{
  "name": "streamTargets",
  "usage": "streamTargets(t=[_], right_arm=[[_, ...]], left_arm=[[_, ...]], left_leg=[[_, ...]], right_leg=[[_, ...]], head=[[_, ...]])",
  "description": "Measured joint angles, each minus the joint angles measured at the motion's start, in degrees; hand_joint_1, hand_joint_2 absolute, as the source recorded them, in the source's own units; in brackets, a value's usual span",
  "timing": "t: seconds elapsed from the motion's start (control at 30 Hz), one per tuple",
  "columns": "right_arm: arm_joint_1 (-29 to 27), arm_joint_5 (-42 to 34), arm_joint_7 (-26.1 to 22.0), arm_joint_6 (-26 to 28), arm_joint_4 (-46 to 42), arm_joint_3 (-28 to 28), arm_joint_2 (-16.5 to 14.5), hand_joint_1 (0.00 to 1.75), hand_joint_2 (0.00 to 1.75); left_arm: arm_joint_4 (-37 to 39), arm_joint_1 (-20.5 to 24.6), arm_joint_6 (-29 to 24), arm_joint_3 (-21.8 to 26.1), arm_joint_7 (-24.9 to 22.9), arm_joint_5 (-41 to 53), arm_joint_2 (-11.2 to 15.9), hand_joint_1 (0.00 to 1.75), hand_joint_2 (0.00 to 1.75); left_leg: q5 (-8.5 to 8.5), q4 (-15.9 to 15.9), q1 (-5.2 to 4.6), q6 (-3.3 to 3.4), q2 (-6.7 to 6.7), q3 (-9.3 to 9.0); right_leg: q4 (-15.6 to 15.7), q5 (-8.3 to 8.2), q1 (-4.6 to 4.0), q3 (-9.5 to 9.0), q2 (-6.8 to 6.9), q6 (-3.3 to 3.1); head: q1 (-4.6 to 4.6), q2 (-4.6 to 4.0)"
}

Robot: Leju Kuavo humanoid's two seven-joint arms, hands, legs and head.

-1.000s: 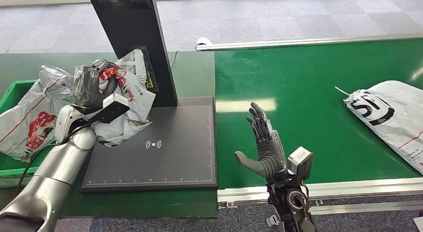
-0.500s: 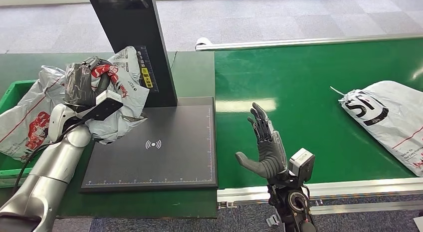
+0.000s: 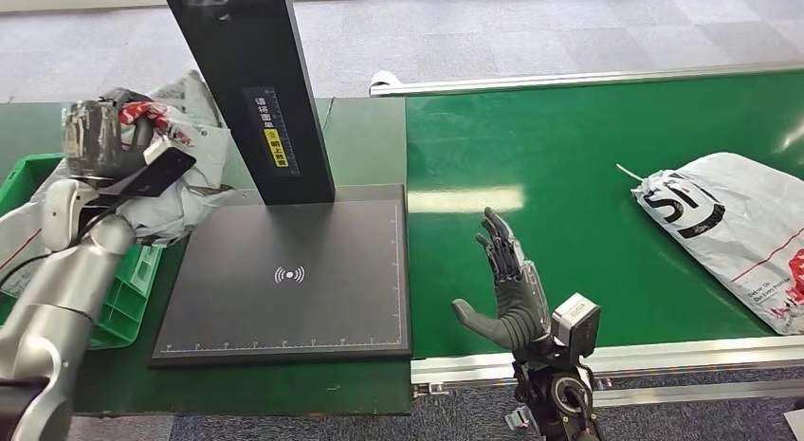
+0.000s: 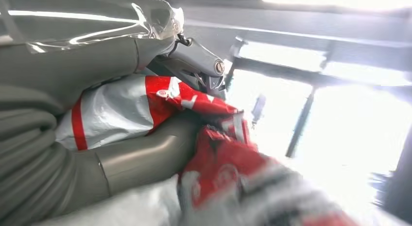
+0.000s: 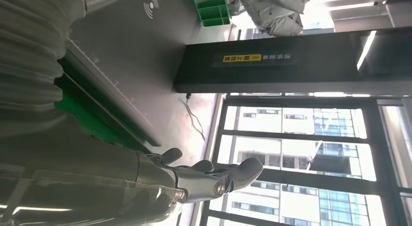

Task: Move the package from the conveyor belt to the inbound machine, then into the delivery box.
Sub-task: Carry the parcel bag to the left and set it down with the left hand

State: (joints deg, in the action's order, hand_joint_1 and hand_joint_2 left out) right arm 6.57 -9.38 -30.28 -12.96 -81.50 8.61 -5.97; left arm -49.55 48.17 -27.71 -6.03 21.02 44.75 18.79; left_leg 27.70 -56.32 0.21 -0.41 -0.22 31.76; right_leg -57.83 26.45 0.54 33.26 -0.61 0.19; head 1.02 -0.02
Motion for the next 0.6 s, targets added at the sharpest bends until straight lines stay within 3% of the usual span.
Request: streamTargets(t=[0.13,0.27,0.4,0.6], right_arm=[[-0.95,0.15,-0.15,-0.03,-0.27,-0.40,0.35,0.00,1.75],[-2.16,0.41,-0.15,-0.41,-0.86,-1.06,0.45,0.00,1.75],[-2.88,1.01,-0.14,-1.10,-1.20,-1.66,0.49,0.00,1.75],[-2.87,1.19,-0.14,-1.46,-1.20,-1.83,0.49,0.00,1.75]], left_arm=[[10.50,5.12,-0.20,1.17,-5.80,7.17,4.18,1.75,1.75],[18.63,6.61,0.59,2.32,-13.56,11.39,9.01,1.75,1.75],[23.36,6.17,0.44,3.80,-13.95,12.41,11.93,1.75,1.75],[25.68,5.98,0.54,5.18,-14.32,13.57,13.62,1.75,1.75]], left_leg=[[0.00,0.01,0.02,-0.03,0.18,0.03],[0.06,0.03,0.02,-0.10,0.46,0.06],[0.06,0.02,0.02,-0.10,0.35,0.21],[0.06,0.02,0.00,-0.10,0.27,0.26]], right_leg=[[-0.03,0.00,-0.02,0.03,-0.12,-0.02],[-0.04,0.00,-0.02,0.16,-0.43,-0.02],[-0.03,0.02,-0.02,0.28,-0.36,-0.02],[-0.01,0.01,0.00,0.27,-0.27,-0.03]], head=[[0.00,0.00],[-0.01,0.00],[-0.02,0.00],[-0.03,0.00]])
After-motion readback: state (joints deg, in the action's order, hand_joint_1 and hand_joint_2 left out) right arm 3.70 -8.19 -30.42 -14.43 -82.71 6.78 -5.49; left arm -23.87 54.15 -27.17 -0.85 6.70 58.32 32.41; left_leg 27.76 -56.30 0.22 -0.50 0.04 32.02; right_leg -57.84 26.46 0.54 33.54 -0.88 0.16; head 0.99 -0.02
